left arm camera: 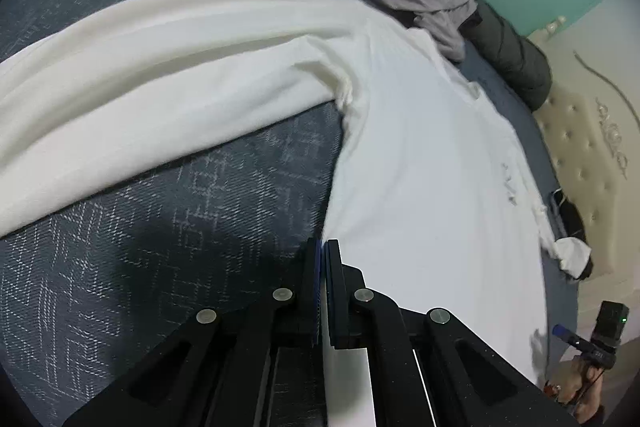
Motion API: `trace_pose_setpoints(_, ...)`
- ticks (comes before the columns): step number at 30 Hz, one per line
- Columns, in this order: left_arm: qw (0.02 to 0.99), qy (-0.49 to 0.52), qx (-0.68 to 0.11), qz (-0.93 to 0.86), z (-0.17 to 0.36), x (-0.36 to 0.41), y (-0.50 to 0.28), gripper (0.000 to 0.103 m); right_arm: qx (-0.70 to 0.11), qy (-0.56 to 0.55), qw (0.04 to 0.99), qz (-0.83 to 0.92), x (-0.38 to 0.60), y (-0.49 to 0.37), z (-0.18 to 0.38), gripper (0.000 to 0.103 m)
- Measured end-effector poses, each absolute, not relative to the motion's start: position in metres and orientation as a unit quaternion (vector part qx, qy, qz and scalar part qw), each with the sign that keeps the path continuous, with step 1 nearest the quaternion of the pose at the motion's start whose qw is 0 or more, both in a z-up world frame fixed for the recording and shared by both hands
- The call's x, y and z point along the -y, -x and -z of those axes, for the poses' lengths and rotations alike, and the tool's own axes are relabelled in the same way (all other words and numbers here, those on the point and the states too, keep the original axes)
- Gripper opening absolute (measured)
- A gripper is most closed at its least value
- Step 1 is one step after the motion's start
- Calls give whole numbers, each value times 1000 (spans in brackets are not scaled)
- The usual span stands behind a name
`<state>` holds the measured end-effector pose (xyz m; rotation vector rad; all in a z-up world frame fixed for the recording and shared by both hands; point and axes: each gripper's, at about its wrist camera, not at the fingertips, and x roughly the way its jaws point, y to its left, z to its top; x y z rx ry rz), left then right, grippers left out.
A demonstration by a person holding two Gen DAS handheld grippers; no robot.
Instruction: Fold clothes
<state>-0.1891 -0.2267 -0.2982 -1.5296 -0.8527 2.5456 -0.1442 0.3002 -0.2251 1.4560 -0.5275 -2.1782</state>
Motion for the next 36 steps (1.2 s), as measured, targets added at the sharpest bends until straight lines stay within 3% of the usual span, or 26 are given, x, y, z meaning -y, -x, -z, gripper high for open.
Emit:
trace_pose_setpoints(6,21,499,280,-820,298,229,187,9,190,-529,234,793,-297,141,226,34)
trace_pose_setpoints(9,7,489,253,-835,281,240,182,15,191,-530,233,793,-298,140,227,34)
trace_pose_setpoints(14,-19,471,217,-855,260,261,184,17,200,-527,233,792,-294,141,231,34)
trace_pose_setpoints(16,-25,463,212,-860,256,266,191,21,203,-527,237,790,-290,144,234,34)
trace_pose_setpoints(18,-26,458,207,-864,256,266,201,33,204,-526,240,790,-285,148,235,34)
trace_pose_setpoints(36,-29,468,130,-874,269,244,282,34,297,-480,274,779,-258,191,268,34)
